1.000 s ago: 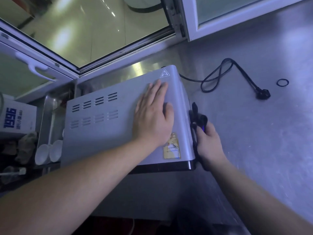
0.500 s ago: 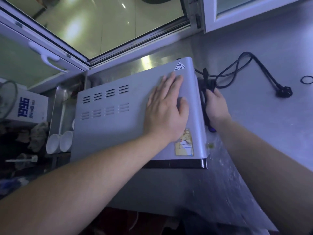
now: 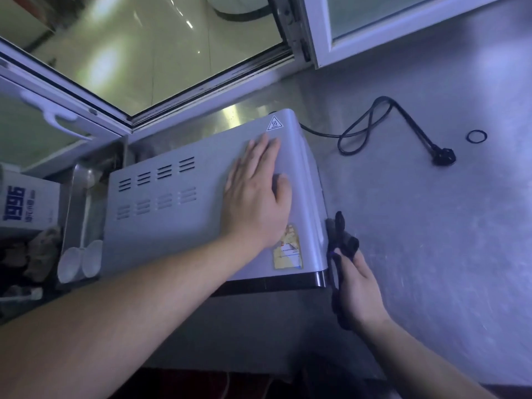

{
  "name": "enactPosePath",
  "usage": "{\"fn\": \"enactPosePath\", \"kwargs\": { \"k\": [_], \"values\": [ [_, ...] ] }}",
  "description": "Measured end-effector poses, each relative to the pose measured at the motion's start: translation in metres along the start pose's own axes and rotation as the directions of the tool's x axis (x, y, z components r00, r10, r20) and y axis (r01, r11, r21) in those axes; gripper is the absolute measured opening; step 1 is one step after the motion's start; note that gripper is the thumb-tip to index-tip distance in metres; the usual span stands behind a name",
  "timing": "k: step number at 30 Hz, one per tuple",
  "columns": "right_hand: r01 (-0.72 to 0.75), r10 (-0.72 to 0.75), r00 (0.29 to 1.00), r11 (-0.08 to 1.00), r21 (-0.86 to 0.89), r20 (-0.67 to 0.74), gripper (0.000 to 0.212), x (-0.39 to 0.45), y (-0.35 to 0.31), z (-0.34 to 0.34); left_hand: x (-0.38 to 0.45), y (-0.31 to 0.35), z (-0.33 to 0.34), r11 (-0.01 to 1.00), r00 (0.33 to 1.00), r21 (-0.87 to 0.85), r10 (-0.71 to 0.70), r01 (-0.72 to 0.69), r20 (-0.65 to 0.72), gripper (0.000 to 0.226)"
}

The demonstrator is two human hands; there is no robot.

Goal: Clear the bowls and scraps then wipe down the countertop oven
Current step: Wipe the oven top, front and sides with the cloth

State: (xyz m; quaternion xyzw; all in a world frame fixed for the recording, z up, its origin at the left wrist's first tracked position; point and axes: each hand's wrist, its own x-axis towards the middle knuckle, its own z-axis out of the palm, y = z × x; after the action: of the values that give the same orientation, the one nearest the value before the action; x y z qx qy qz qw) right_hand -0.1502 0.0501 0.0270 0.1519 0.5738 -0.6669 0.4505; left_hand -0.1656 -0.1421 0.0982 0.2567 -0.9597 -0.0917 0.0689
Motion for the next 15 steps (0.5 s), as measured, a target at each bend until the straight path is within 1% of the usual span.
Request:
{"fn": "enactPosePath", "kwargs": {
  "k": [2,4,5,9,12,15],
  "values": [
    [-0.005,0.005,1.000,1.000,-0.027,-0.019,0.025,0.020,-0.016,0.002,0.000,0.000,0.000,1.000,1.000,-0.003,0.000,0.000,0.004,0.058],
    [0.027,-0.027,1.000,0.997,-0.072,-0.009,0.021,0.049,-0.036,0.007,0.000,0.000,0.000,1.000,1.000,-0.004,0.000,0.000,0.002,0.059],
    [0.048,-0.049,0.999,0.993,-0.105,-0.006,0.022,0.066,-0.047,0.011,0.000,0.000,0.000,1.000,1.000,-0.001,0.002,-0.002,0.000,0.059],
    [0.172,-0.174,0.985,0.954,-0.244,0.015,0.039,0.133,-0.084,0.033,0.000,0.001,-0.001,1.000,1.000,-0.009,0.006,-0.006,-0.008,0.060],
    [0.209,-0.211,0.977,0.933,-0.293,0.023,0.039,0.166,-0.097,0.046,0.000,0.000,-0.001,1.000,1.000,-0.009,0.007,-0.007,-0.014,0.061],
    [0.214,-0.222,0.975,0.938,-0.274,0.004,0.039,0.175,-0.097,0.049,0.000,0.000,0.000,1.000,1.000,-0.007,0.007,-0.007,-0.015,0.062]
  ]
}}
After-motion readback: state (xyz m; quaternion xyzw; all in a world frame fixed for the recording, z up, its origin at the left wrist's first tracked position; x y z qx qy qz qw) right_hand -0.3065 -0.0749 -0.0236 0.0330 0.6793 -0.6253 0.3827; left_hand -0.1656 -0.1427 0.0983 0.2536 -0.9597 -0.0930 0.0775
